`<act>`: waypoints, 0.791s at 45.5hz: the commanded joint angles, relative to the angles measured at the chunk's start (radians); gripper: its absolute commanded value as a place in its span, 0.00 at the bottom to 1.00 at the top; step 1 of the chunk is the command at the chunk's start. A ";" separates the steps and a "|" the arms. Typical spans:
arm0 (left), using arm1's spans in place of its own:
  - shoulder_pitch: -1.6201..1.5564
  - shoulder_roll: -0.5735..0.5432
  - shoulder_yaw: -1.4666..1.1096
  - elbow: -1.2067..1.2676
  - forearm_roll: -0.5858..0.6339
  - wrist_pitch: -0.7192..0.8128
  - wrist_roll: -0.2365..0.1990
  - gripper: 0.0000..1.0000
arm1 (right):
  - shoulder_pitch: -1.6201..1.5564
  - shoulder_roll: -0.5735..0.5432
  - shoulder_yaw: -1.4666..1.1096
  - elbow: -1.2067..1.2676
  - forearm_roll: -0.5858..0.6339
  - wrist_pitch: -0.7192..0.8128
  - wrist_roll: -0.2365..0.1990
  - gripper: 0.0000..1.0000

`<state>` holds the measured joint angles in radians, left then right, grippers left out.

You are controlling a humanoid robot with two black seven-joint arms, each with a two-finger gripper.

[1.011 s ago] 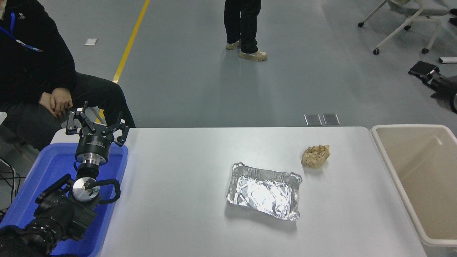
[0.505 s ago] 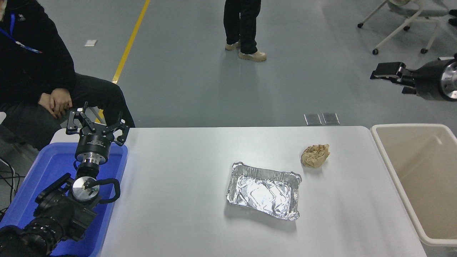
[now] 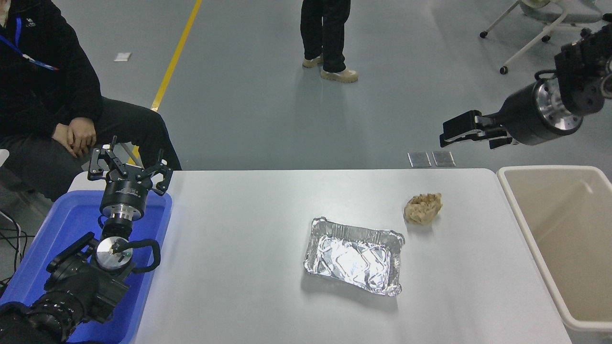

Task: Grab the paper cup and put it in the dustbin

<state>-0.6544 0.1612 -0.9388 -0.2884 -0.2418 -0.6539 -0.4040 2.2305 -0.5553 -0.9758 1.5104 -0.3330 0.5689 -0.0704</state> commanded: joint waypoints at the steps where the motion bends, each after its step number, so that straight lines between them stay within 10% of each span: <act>1: 0.001 0.000 0.000 0.000 -0.001 0.000 -0.001 0.99 | 0.064 0.164 -0.070 0.031 0.193 0.100 0.000 1.00; 36: -0.001 0.000 0.002 0.000 -0.001 0.002 -0.001 0.99 | 0.043 0.483 -0.253 -0.104 0.355 0.094 -0.002 1.00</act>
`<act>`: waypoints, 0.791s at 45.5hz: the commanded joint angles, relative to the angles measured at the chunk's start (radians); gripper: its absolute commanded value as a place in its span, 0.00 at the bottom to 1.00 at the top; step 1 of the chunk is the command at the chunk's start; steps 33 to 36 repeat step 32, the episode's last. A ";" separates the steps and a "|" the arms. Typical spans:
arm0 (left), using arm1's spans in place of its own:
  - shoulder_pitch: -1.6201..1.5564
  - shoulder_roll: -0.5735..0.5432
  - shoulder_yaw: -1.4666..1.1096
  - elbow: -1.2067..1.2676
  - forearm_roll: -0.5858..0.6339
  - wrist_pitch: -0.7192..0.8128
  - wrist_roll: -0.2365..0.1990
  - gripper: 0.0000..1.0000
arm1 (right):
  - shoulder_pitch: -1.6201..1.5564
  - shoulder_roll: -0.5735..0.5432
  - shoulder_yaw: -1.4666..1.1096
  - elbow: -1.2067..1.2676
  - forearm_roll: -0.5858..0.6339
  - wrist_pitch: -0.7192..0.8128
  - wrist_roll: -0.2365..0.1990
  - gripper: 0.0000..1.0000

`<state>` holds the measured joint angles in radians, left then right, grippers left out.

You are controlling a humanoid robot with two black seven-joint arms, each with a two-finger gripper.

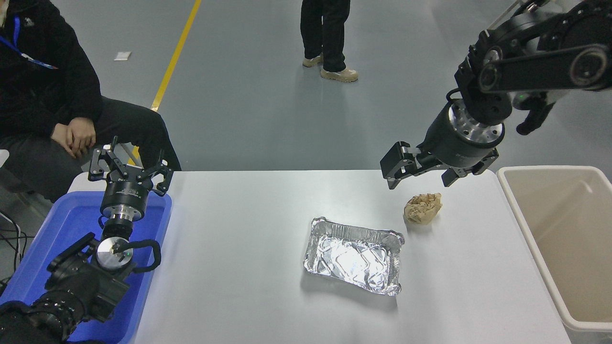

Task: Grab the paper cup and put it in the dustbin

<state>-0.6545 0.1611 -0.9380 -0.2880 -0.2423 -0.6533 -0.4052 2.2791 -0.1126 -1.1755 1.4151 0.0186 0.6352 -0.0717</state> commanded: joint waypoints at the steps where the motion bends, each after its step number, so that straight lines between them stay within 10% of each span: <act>1: -0.001 0.000 -0.001 0.000 0.000 0.000 0.000 0.99 | -0.003 0.040 -0.055 -0.005 0.000 0.040 0.000 1.00; 36: -0.001 0.000 -0.001 0.000 0.000 0.000 0.000 0.99 | 0.042 0.025 -0.042 0.070 0.000 0.150 0.001 1.00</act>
